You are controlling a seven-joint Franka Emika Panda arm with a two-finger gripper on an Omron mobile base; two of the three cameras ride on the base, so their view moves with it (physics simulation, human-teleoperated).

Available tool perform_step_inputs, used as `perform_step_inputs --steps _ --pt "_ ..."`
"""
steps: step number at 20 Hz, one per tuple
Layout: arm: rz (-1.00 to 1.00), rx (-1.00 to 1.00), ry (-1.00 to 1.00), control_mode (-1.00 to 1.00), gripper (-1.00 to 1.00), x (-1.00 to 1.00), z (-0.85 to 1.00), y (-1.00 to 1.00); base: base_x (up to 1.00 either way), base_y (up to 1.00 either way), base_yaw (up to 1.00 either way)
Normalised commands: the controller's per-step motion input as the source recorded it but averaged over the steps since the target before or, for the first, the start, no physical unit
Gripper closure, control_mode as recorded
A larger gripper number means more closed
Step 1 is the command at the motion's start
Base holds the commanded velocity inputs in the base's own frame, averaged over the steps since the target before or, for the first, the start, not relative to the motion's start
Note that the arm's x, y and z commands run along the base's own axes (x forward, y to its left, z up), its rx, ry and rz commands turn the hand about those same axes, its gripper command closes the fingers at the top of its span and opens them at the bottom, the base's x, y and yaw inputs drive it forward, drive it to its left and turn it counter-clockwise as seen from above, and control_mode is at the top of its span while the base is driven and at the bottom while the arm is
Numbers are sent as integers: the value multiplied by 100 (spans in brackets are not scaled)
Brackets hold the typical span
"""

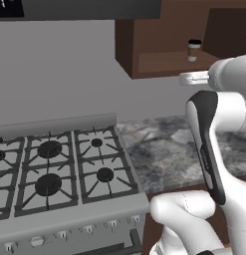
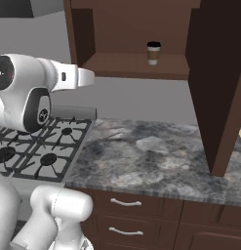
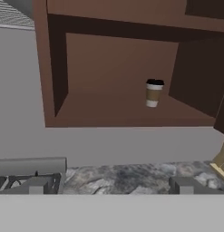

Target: Sort all alcoholic drinks to one cabinet, and non-alcoholic drinks to the other.

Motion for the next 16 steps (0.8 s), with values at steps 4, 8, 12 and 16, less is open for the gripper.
perform_step_inputs --steps 4,8,12,16 --pt "0 0 0 -100 -100 -1 1 8 0 0 0" --pt "0 0 0 -100 -100 -3 0 5 0 0 0" --pt "0 0 0 -100 -100 -13 0 2 0 0 0" --pt "0 0 0 100 -100 0 0 0 -39 2 0"
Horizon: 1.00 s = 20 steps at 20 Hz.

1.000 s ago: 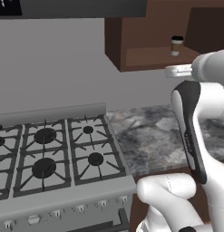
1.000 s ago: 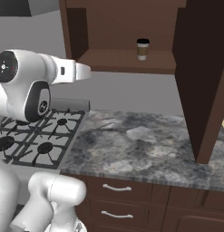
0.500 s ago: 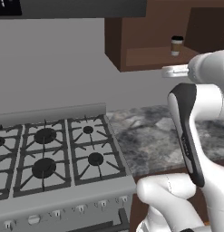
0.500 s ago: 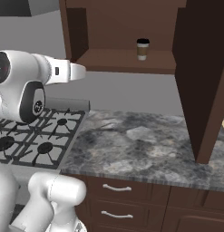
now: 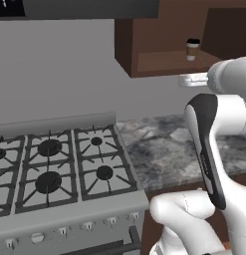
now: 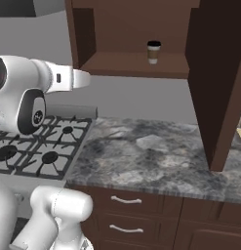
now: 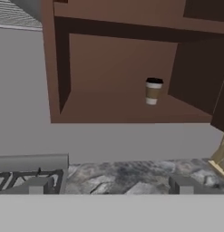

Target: Sort all alcoholic drinks to one cabinet, and non-alcoholic drinks to the other.

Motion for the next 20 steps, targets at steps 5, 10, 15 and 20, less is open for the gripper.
perform_step_inputs --steps 5,10,15,20 --pt "0 0 0 100 -100 0 0 0 -60 7 0" --pt "0 0 0 100 -100 0 0 0 -64 17 1" --pt "0 0 0 100 -100 0 0 0 -48 43 2" --pt "0 0 0 100 -100 0 0 0 -15 79 0"
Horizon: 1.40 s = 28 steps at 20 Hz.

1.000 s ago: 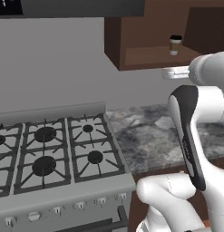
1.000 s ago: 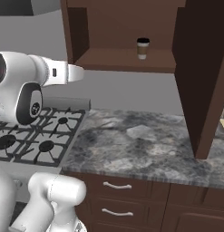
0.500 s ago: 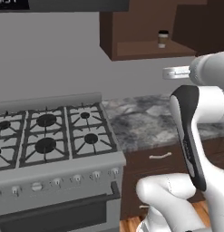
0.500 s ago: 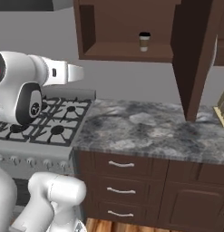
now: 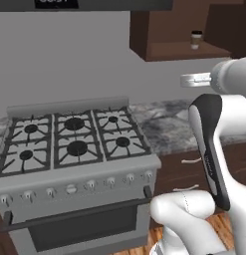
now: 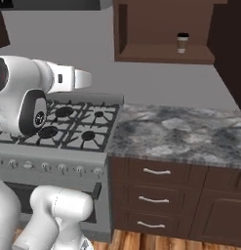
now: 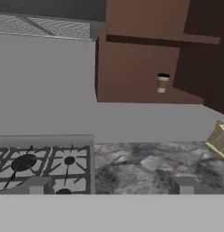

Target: Sort all alcoholic drinks to one cabinet, and non-alcoholic drinks to the other.

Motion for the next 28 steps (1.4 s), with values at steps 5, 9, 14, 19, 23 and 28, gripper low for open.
perform_step_inputs --steps 5,9,14,19,23,28 --pt "0 0 0 100 -100 0 0 0 -2 88 0" --pt "0 0 0 100 -100 0 0 0 -2 94 0" --pt "0 0 0 100 -100 0 0 0 0 89 0" --pt "0 0 0 100 -100 0 0 0 0 74 0" --pt "0 0 0 100 -100 0 0 0 0 62 0" --pt "0 0 0 100 -100 0 0 0 0 59 0"
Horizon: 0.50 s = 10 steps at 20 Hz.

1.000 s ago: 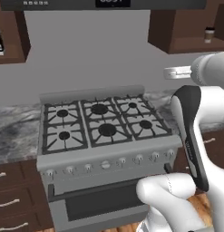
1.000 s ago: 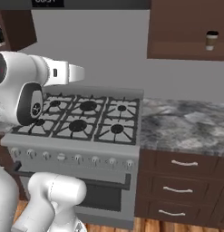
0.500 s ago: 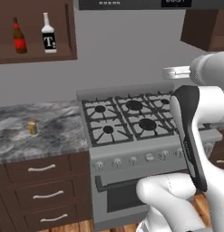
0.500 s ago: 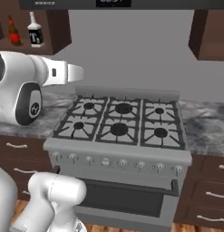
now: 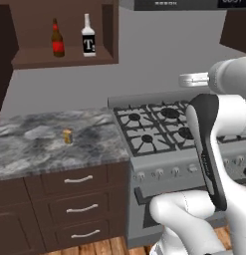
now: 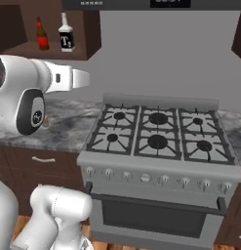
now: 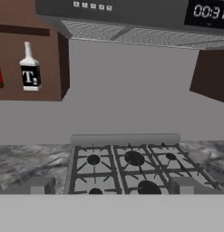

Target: Sort all alcoholic drinks to one cabinet, and non-alcoholic drinks to the other.

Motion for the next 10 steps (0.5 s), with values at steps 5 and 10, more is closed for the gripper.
perform_step_inputs --steps 5,10 --pt "0 0 0 100 -100 0 0 0 11 54 0" --pt "0 0 0 100 -100 0 0 0 31 44 0"
